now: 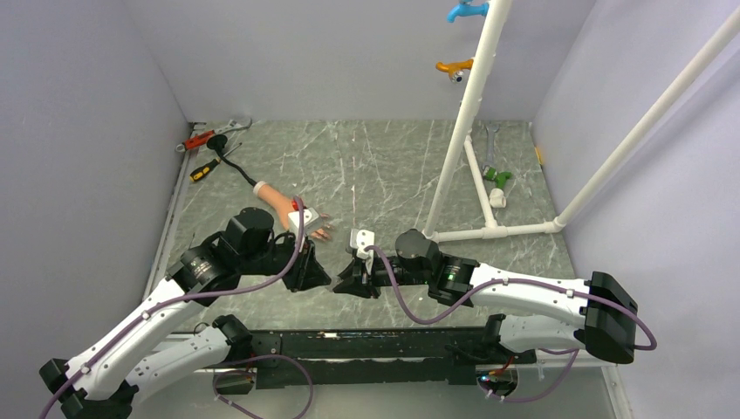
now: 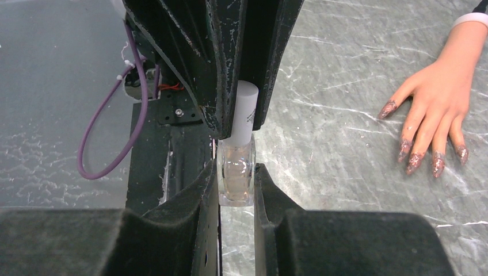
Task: Paint the nails
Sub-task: Screw the nail polish bottle.
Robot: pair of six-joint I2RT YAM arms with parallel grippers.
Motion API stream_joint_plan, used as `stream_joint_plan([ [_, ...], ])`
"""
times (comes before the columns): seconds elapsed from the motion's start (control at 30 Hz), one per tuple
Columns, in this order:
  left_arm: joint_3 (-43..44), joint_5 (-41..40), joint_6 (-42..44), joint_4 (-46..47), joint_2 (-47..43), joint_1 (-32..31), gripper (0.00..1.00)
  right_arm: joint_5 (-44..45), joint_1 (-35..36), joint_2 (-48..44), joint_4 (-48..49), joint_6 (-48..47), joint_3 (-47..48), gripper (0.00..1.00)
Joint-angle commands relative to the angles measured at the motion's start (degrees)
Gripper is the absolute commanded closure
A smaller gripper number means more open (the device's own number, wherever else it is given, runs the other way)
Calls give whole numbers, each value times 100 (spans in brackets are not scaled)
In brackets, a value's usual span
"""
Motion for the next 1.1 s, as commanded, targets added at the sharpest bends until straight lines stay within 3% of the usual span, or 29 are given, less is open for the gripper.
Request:
stream_joint_plan([
  [0.0,-3,463,268,187,-84,-156,100,-141,-8,-28,412,2,228,100],
  [0.3,146,878,712,151,-377,-510,100,-1177,-2,-91,656,217,226,100],
  [0.6,280,711,925,14,-365,-1058,100,-2201,-6,139,672,268,396,100],
  [0.7,332,387,868,-37,-346,-1085,87,-2211,-2,145,617,247,414,100],
  [0.8,440,194,802,-173,-263,-1085,63,-2189,-2,137,526,213,433,100],
  [0.93,648,-176,628,-327,-183,-1085,39,-2125,-8,120,307,111,449,100],
  [1.03,874,-567,368,-418,-167,-1085,16,-1991,-2,117,137,76,489,100],
  [1.07,961,-654,270,-447,-159,-1085,13,-1973,-2,106,120,76,486,100],
])
